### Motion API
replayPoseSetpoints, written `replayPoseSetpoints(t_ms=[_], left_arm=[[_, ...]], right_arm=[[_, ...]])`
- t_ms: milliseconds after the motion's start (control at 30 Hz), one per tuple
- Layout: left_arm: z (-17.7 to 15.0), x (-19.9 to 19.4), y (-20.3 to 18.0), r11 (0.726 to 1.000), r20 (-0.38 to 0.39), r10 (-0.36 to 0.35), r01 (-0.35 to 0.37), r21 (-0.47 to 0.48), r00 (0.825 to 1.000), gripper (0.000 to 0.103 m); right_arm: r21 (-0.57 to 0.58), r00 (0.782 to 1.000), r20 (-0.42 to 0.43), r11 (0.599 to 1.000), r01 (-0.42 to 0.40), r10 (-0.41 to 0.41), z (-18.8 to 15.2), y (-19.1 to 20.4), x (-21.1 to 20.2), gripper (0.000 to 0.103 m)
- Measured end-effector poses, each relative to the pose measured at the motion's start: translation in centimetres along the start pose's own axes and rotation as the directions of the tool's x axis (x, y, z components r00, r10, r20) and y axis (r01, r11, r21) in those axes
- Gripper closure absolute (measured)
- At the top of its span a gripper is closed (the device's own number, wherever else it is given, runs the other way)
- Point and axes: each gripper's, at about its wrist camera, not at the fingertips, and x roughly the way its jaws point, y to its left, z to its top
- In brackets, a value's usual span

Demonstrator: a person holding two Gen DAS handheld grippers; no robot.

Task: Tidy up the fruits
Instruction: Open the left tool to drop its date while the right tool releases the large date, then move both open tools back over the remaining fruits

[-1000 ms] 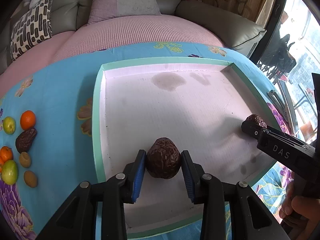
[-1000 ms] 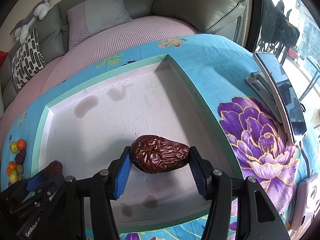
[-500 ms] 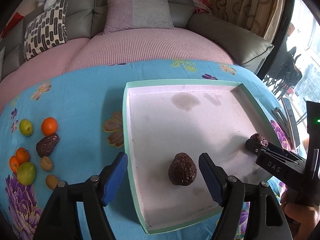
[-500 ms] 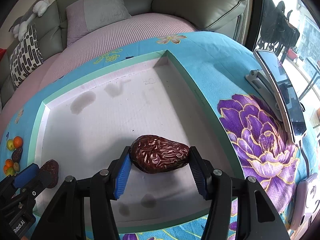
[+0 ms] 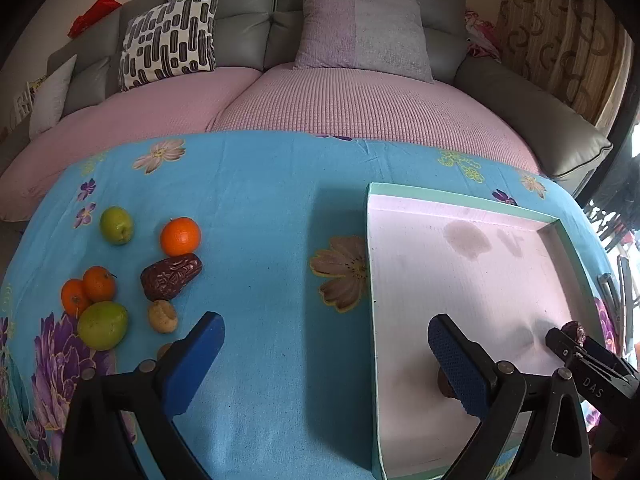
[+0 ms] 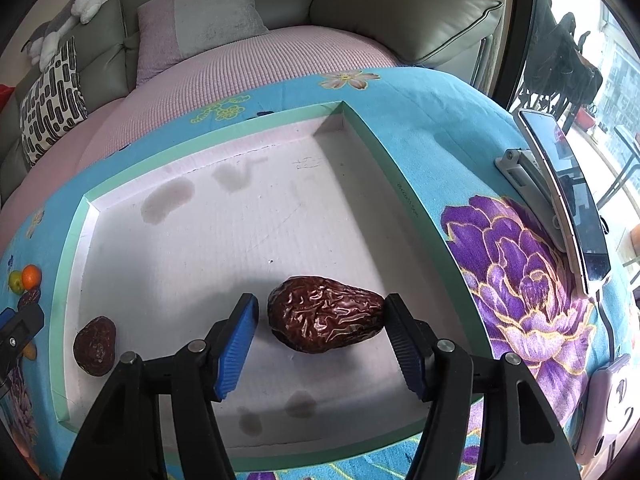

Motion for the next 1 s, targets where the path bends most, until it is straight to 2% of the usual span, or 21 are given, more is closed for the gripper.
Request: replayPoseSetpoints(t_ms=[67, 267, 400, 667, 800, 1000], left_arm=[[0.0, 0.4, 0.5, 1.000, -0.004, 0.023, -0.023, -0.012, 1.000, 0.000], [-0.2, 1.0, 1.8, 0.992, 0.000, 0.116, -0.116, -0.048, 0.993, 0.000], [-0.4, 1.2, 2.2, 0.988, 0.002, 0.148, -0.148, -0.048, 0.989, 0.000], [-0.4, 1.1, 2.2, 0.988, 0.008, 0.151, -0.151, -0.042, 0.988, 0.000], [-0.3, 0.9, 2.3, 0.988, 0.007, 0.150, -0.150, -0.044, 0.989, 0.000], [0.1, -0.3, 3.2, 0.985, 0.047, 0.169, -0.167, -0.050, 0.984, 0.000]], right_arm=[[-0.006, 1.000, 0.001, 1.000, -0.003, 0.003, 0.1, 0.2, 0.0, 0.025], [-0.037, 1.000, 0.007, 0.999, 0.006, -0.005, 0.0, 0.8, -0.1, 0.024], [-0.052, 1.000, 0.007, 0.999, 0.006, -0.006, -0.1, 1.1, 0.0, 0.012], [-0.067, 0.999, 0.044, 0.998, 0.013, -0.010, -0.1, 1.5, -0.6, 0.012], [-0.074, 0.995, 0.096, 0.997, 0.015, -0.007, -0.1, 1.8, -1.5, 0.012], [-0.082, 0.982, 0.187, 0.996, 0.048, -0.032, 0.2, 2.7, -2.8, 0.012]])
